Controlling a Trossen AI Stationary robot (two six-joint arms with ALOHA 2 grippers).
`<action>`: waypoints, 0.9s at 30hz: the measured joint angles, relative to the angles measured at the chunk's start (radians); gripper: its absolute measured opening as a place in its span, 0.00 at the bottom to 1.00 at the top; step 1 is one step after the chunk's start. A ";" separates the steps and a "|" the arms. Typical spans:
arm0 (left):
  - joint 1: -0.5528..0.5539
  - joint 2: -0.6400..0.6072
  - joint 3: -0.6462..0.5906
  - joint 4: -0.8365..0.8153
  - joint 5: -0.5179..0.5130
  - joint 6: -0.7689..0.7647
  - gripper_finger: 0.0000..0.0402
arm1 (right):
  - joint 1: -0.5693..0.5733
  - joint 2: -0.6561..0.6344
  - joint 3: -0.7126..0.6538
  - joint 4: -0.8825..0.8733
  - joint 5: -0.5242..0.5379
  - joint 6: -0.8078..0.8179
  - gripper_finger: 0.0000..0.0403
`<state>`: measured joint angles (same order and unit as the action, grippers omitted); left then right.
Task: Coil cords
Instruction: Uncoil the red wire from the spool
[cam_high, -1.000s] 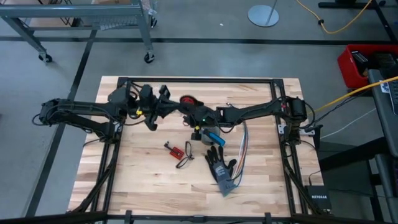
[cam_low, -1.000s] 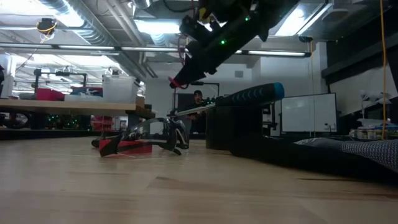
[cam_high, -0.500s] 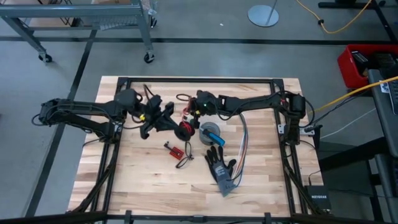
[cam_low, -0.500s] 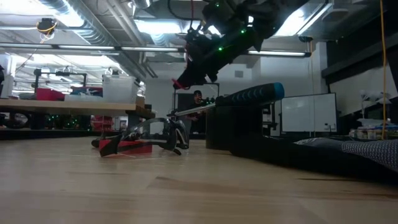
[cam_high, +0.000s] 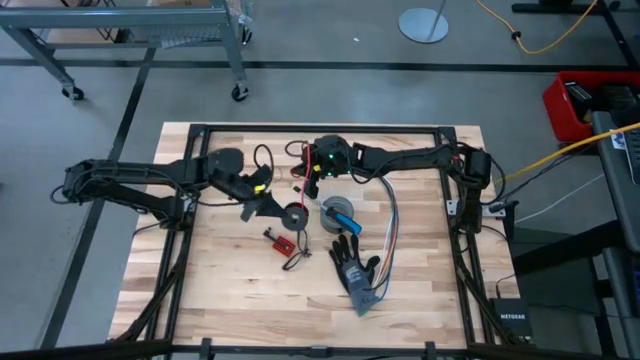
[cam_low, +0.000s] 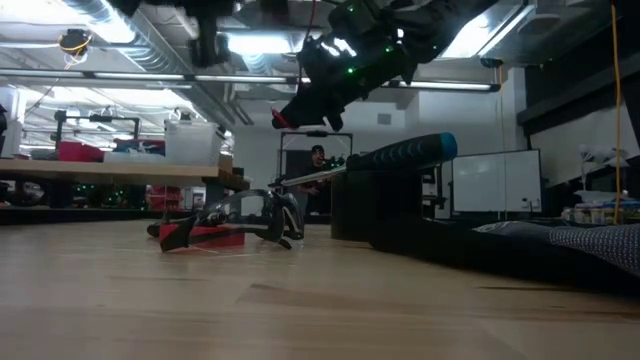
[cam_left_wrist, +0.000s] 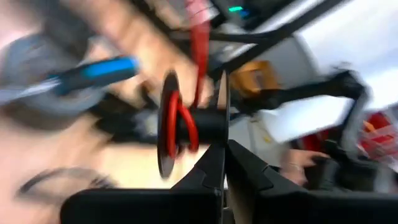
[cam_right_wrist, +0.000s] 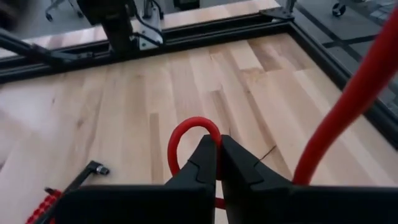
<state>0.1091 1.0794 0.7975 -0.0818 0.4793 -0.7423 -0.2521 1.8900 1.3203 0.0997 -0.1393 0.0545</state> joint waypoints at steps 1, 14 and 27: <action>0.008 0.000 0.000 -0.032 -0.014 -0.001 0.00 | -0.001 0.000 0.008 -0.007 -0.012 0.003 0.01; 0.169 -0.107 0.000 -0.284 -0.227 0.136 0.00 | 0.002 0.000 0.056 -0.330 -0.231 -0.003 0.01; 0.264 -0.232 0.000 -0.272 -0.545 0.364 0.00 | 0.041 0.000 0.056 -0.443 -0.246 -0.013 0.01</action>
<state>0.3730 0.8475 0.7971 -0.3541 -0.0655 -0.3787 -0.2115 1.8896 1.3766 -0.3429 -0.3855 0.0411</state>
